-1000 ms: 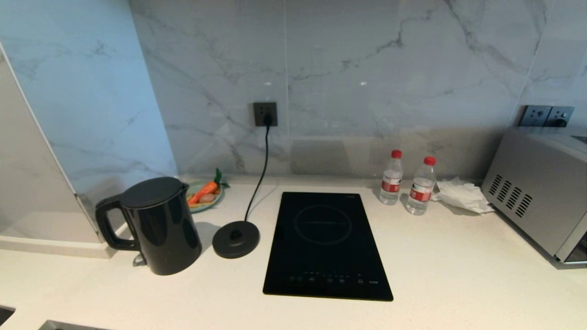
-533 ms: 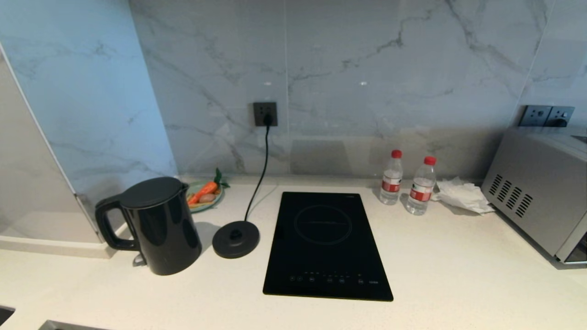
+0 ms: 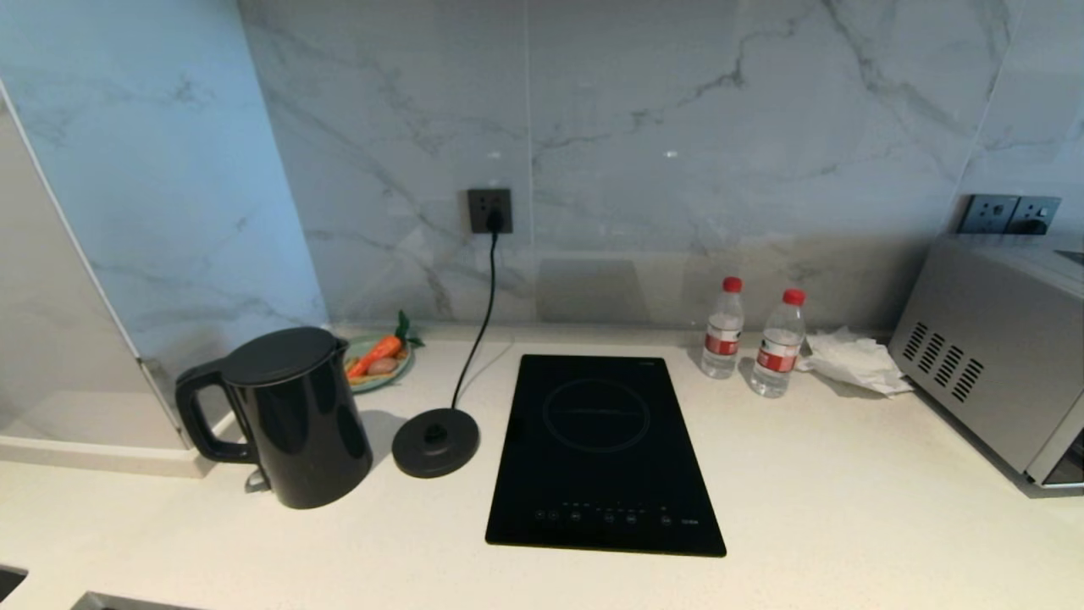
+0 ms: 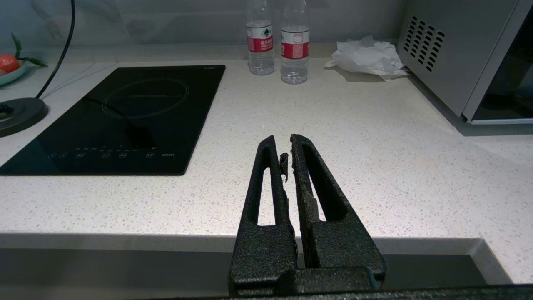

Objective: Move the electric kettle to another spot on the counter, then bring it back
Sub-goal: Grab the kettle

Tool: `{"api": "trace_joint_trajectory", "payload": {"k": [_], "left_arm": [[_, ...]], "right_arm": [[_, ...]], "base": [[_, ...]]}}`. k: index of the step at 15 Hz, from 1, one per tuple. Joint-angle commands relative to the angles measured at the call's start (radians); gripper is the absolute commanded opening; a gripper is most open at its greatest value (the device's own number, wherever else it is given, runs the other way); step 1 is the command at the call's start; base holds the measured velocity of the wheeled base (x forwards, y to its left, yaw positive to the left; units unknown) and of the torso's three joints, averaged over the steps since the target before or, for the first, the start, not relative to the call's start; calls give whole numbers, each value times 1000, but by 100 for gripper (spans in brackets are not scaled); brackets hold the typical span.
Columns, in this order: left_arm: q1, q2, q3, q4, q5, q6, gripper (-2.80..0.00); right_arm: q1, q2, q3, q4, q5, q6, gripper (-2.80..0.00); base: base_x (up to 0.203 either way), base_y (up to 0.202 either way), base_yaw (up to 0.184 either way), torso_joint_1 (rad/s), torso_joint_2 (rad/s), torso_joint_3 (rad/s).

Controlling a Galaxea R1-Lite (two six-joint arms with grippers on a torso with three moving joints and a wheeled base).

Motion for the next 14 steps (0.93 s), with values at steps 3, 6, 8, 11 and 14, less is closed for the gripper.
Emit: {"api": "trace_joint_trajectory", "payload": {"k": [3, 6, 8, 11, 14], "left_arm": [[32, 197, -145, -32, -4, -32, -280], [48, 413, -188, -132, -12, -57, -280], [47, 601, -194, -220, -13, -88, -280], [30, 873, -212, -373, 15, -158, -280], [-138, 1027, -244, -441, 206, -264, -280]], "right_arm": [[0, 0, 0, -1, 0, -1, -280], [0, 0, 1, -1, 0, -1, -280], [0, 0, 1, -1, 0, -1, -280], [0, 0, 1, -1, 0, -1, -280], [0, 0, 0, -1, 0, -1, -280]], "base": [[0, 0, 0, 0, 0, 0], [0, 0, 0, 0, 0, 0], [0, 0, 0, 0, 0, 0], [0, 0, 0, 0, 0, 0], [0, 0, 0, 0, 0, 0]]}}
